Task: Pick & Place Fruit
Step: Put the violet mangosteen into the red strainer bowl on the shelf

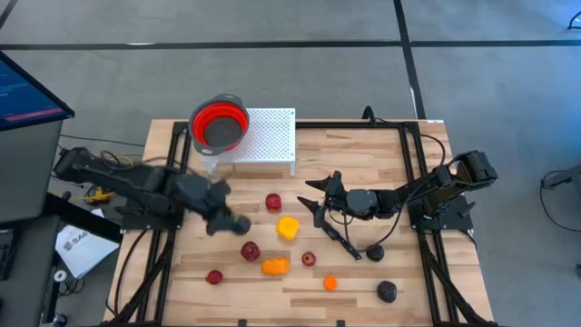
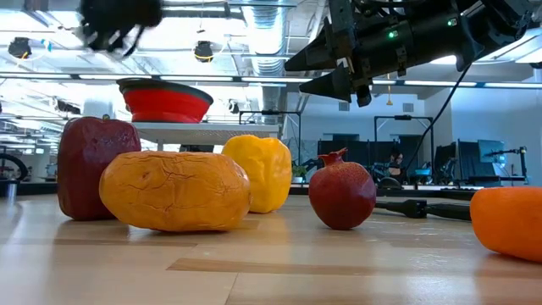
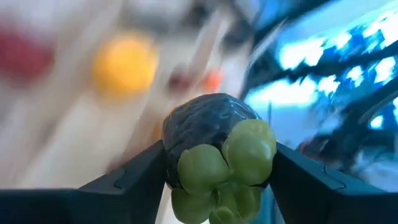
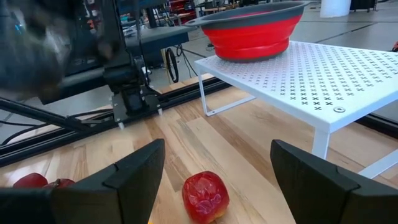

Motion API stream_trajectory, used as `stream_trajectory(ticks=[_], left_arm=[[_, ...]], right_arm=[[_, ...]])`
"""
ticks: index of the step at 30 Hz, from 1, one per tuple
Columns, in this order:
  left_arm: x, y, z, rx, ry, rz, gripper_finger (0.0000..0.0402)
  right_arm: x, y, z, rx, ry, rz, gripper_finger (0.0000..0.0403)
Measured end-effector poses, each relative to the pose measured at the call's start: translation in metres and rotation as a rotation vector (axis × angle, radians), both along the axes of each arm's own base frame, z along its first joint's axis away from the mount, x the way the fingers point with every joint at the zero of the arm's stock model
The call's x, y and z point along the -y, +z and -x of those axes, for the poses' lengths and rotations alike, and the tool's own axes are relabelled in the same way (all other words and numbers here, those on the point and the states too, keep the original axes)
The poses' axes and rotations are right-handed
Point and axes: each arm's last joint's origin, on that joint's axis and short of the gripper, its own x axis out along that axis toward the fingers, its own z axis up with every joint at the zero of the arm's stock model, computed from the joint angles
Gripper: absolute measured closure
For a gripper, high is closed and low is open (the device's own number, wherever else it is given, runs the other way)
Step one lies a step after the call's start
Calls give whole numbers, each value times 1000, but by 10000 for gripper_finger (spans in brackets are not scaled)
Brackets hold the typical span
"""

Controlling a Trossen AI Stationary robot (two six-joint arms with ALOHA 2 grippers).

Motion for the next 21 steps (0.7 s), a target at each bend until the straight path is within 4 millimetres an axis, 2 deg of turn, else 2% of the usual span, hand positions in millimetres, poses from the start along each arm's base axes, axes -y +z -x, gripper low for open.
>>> stream_trajectory(ticks=[5, 8, 11, 14, 16, 19, 21], left_arm=[[-30, 61, -9, 172, 44, -226, 164], [-54, 87, -12, 109, 82, -394, 162], [-79, 103, -16, -30, 157, -554, 161], [-107, 112, -19, -184, 225, -675, 161], [-125, 111, -21, -296, 256, -738, 159], [-152, 100, -25, -445, 286, -781, 157], [-168, 89, -26, -540, 301, -751, 156]], right_arm=[[0, 0, 0, 1, 0, 0, 117], [0, 0, 0, 1, 0, 0, 117], [0, 0, 0, 1, 0, -1, 117], [0, 0, 0, 4, -1, -8, 117], [0, 0, 0, 6, -2, -15, 117], [0, 0, 0, 7, -2, -17, 117], [0, 0, 0, 7, -2, -17, 117]])
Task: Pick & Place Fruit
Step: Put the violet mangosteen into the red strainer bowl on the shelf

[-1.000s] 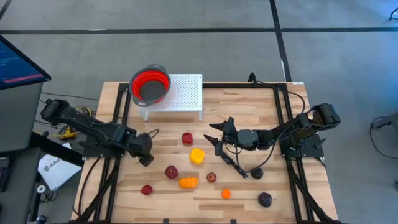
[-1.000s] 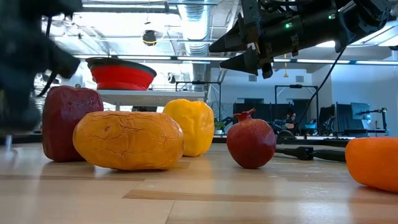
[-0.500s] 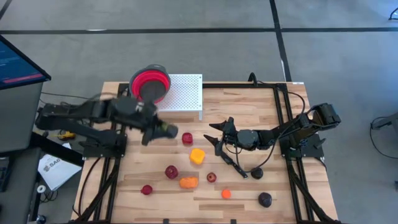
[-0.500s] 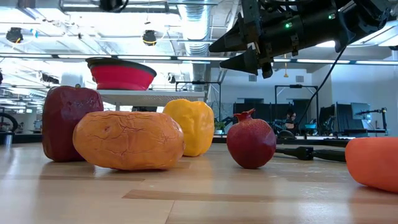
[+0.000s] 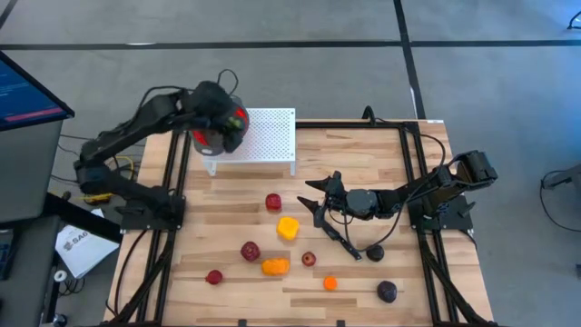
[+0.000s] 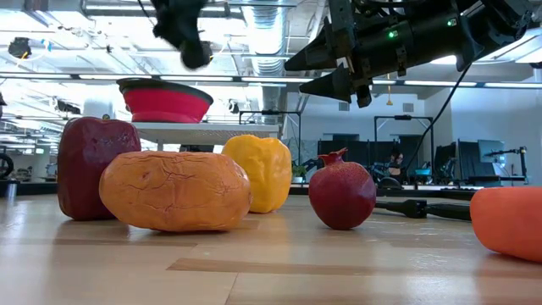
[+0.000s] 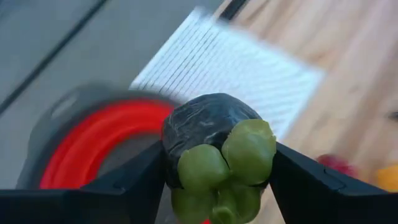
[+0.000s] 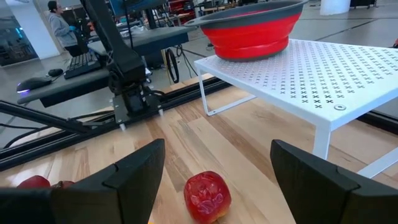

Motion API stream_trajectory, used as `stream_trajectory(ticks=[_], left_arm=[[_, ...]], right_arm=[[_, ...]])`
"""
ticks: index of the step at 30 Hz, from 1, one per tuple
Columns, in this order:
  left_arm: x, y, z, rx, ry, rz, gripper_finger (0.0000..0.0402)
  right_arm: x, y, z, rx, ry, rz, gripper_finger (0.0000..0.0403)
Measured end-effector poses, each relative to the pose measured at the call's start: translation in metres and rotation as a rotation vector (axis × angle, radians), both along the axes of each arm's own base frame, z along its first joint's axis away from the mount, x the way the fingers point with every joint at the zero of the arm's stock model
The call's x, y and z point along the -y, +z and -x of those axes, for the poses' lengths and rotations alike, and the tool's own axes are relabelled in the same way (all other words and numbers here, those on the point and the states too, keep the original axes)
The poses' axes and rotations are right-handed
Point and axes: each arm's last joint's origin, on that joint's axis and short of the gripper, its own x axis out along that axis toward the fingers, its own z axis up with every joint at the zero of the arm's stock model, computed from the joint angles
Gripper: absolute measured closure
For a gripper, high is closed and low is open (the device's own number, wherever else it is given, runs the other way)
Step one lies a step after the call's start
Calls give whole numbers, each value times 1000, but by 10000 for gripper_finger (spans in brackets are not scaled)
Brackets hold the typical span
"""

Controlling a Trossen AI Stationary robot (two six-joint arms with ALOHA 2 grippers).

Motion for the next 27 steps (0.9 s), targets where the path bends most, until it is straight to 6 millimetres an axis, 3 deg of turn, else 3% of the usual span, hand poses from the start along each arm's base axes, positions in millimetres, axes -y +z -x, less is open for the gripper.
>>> stream_trajectory(ticks=[5, 11, 17, 27], left_arm=[[-32, -23, -3, -139, 127, 31, 156], [-54, -39, -6, -196, 203, 52, 155], [-67, -49, -8, -225, 235, 75, 150], [-81, -54, -6, -250, 311, 31, 103]], right_arm=[[0, 0, 0, 0, 1, 0, 117], [-1, 0, 0, 0, 4, 0, 117], [-4, 0, 1, -1, 14, 0, 117], [-5, 0, 1, 0, 16, 0, 117]])
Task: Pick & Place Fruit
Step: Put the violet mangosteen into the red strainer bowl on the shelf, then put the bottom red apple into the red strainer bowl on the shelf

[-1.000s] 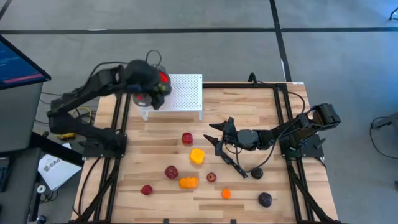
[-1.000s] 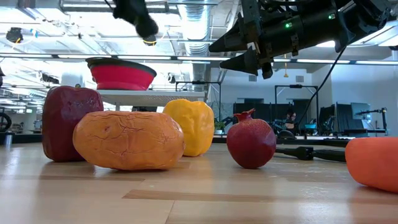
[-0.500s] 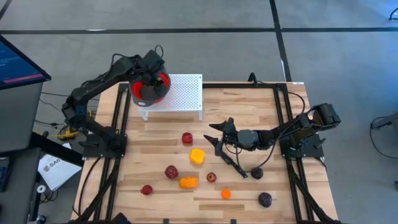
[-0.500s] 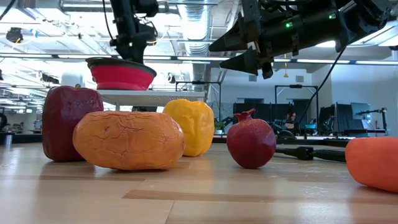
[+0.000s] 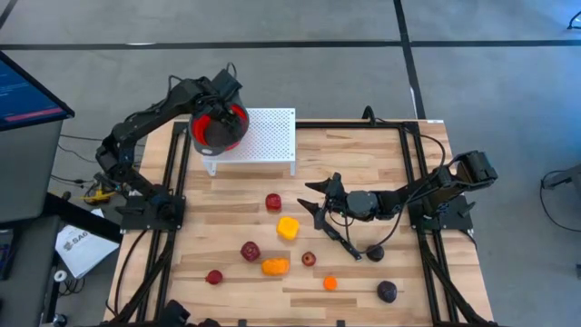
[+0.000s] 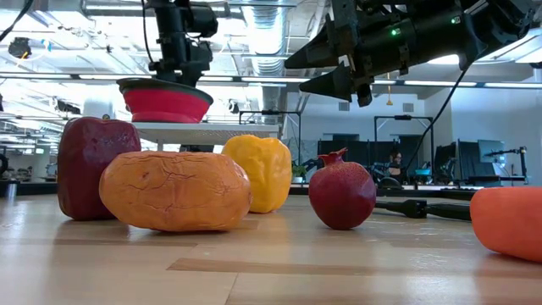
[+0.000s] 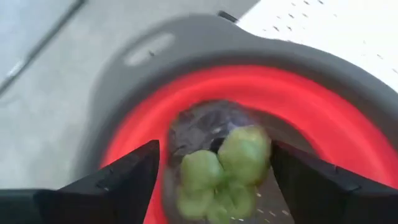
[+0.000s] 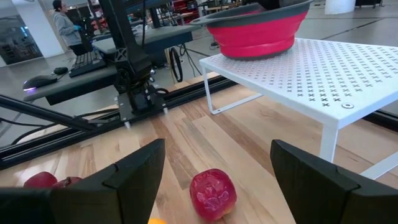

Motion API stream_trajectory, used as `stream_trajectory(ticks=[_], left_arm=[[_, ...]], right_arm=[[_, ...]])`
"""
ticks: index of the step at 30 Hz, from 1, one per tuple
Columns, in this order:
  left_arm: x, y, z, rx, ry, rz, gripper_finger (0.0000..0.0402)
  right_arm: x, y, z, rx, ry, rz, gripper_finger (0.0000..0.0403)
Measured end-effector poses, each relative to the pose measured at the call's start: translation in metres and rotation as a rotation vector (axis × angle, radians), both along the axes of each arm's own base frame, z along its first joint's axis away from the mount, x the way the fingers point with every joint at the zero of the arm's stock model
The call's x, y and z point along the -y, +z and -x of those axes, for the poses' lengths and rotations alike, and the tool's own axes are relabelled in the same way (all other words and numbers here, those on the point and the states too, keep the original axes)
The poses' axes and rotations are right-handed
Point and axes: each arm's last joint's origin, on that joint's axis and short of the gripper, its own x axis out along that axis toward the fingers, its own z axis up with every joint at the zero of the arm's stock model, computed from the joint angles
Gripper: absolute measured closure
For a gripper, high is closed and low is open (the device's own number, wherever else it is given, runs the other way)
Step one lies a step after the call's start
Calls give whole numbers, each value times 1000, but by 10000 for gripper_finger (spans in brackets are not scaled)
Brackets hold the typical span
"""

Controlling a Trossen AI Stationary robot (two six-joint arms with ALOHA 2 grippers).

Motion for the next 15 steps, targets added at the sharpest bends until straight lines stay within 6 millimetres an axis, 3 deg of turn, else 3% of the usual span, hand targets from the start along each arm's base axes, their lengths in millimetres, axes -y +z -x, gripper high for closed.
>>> stream_trajectory(ticks=[10, 15], left_arm=[[0, 2, -1, -21, -15, -39, 103], [16, 21, 6, 25, -50, -88, 103]], right_arm=[[0, 0, 0, 0, 0, 0, 117], [0, 0, 0, -1, 0, 0, 117]])
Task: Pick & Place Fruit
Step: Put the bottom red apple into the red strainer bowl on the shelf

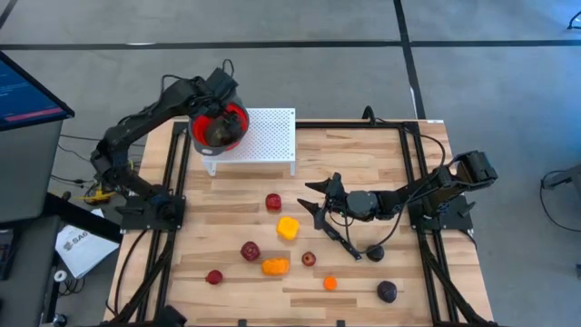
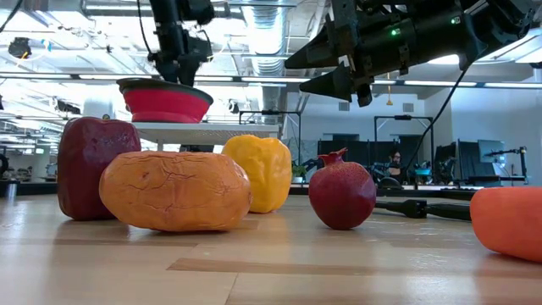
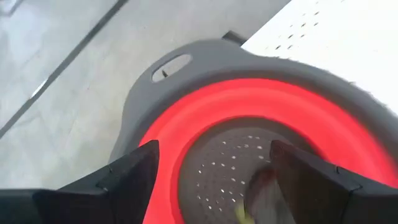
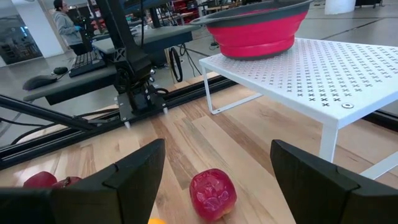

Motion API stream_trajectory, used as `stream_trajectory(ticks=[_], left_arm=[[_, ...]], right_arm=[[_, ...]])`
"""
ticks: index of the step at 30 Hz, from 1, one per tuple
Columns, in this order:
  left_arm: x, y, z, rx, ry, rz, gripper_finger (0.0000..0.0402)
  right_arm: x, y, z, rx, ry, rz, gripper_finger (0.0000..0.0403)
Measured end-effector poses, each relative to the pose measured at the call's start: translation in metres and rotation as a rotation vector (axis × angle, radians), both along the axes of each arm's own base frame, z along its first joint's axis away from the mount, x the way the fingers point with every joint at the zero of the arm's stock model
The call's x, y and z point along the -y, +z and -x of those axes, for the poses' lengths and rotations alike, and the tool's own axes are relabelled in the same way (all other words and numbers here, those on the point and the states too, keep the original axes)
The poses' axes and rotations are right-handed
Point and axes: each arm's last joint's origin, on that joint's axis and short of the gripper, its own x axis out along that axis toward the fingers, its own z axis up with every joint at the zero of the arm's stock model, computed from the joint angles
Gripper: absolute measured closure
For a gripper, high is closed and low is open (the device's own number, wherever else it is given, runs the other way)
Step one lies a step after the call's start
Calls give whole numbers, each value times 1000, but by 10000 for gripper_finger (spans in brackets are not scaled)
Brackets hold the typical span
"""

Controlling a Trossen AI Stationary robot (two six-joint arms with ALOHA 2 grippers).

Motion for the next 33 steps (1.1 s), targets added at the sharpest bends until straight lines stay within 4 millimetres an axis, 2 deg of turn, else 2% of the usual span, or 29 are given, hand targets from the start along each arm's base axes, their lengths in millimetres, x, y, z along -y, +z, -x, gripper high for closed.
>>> stream_trajectory(ticks=[4, 7, 10, 12, 16, 22, 26, 30, 33], left_arm=[[37, 30, 10, 95, -86, -73, 103], [78, 52, 20, 201, -220, -110, 103], [124, 60, 30, 303, -409, -84, 103], [154, 57, 36, 357, -554, -42, 104], [210, 32, 40, 381, -818, 56, 104], [272, -38, 33, 245, -1065, 61, 111], [296, -80, 26, 231, -1061, 126, 111], [308, -108, 19, 226, -1056, 147, 109], [312, -121, 11, 235, -1056, 145, 100]], right_arm=[[0, 0, 0, 0, 0, 0, 117], [0, 0, 0, 0, 0, 0, 117], [0, 0, 0, -1, 0, 0, 117], [0, 0, 0, -1, 0, 0, 117], [0, 0, 0, 0, 0, 1, 117], [0, 0, 0, 3, 0, 0, 117], [0, 0, 0, 7, 0, -1, 117], [0, 1, 0, 8, 0, -1, 117], [0, 1, 0, 11, 0, -2, 117]])
